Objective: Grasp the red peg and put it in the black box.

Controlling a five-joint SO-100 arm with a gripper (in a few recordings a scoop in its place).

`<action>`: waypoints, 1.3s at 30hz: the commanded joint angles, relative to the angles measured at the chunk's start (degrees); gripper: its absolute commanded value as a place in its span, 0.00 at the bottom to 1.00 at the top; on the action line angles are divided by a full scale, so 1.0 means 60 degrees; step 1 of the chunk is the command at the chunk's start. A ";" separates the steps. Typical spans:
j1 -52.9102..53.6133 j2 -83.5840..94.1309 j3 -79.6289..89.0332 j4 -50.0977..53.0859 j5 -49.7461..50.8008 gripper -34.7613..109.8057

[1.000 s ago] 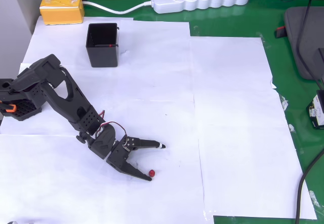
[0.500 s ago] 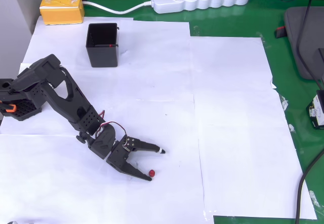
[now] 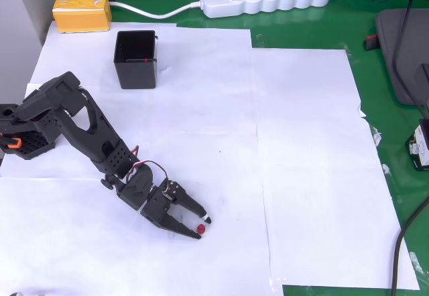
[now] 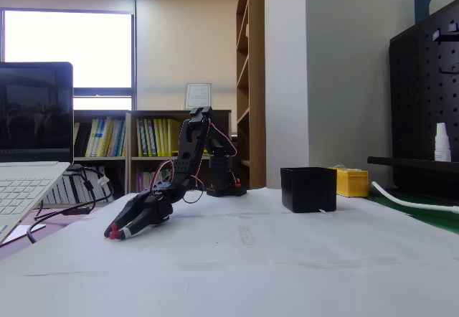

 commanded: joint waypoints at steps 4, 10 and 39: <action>-0.0044 0.0029 0.0044 0.0000 -0.0029 0.28; -0.0044 0.0029 0.0044 0.0000 -0.0015 0.24; -0.0103 -0.4263 0.1436 0.6738 0.0527 0.24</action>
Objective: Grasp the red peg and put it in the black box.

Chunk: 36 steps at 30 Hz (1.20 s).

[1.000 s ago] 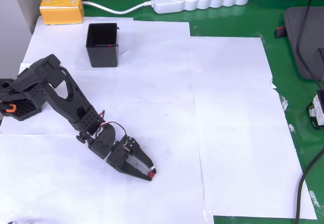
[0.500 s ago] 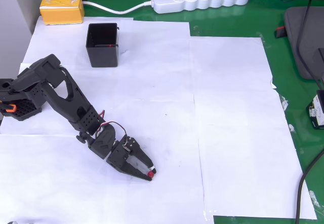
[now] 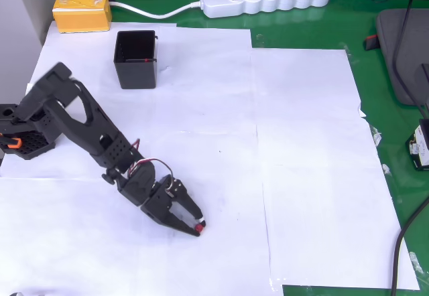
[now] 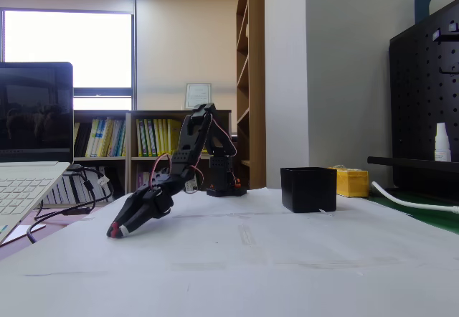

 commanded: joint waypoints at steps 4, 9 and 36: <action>-0.0103 -0.2314 0.3223 0.5947 0.0469 0.24; -0.0132 -0.2388 0.5625 1.0122 0.0732 0.24; -0.2959 -0.5112 0.5566 1.7637 0.2563 0.24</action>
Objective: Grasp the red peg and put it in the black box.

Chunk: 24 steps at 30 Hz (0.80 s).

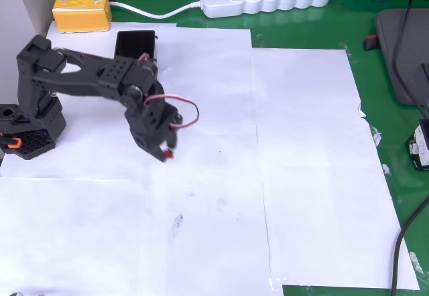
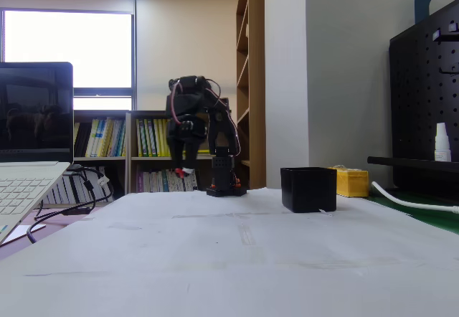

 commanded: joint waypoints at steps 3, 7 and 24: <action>-0.1289 -0.2710 -0.1655 -0.0659 0.0601 0.24; -0.2490 -0.3706 -0.2710 -0.0659 0.0996 0.24; -0.6943 -0.3853 -0.2827 0.0176 0.3428 0.24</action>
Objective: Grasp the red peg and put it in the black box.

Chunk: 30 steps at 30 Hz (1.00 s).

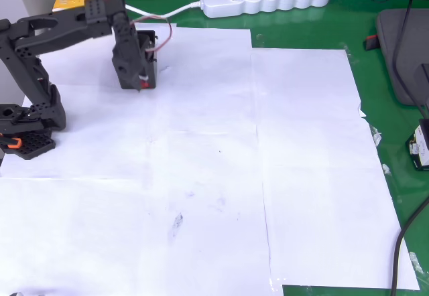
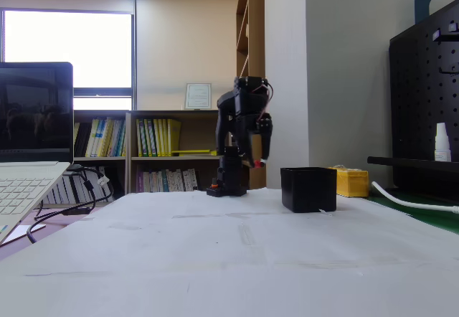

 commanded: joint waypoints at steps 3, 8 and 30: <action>-0.1450 -0.0337 0.0850 -0.0073 0.0820 0.24; -0.2373 0.0103 0.1362 -0.0146 0.1450 0.24; -0.3530 0.1230 0.0894 -0.2622 0.2520 0.24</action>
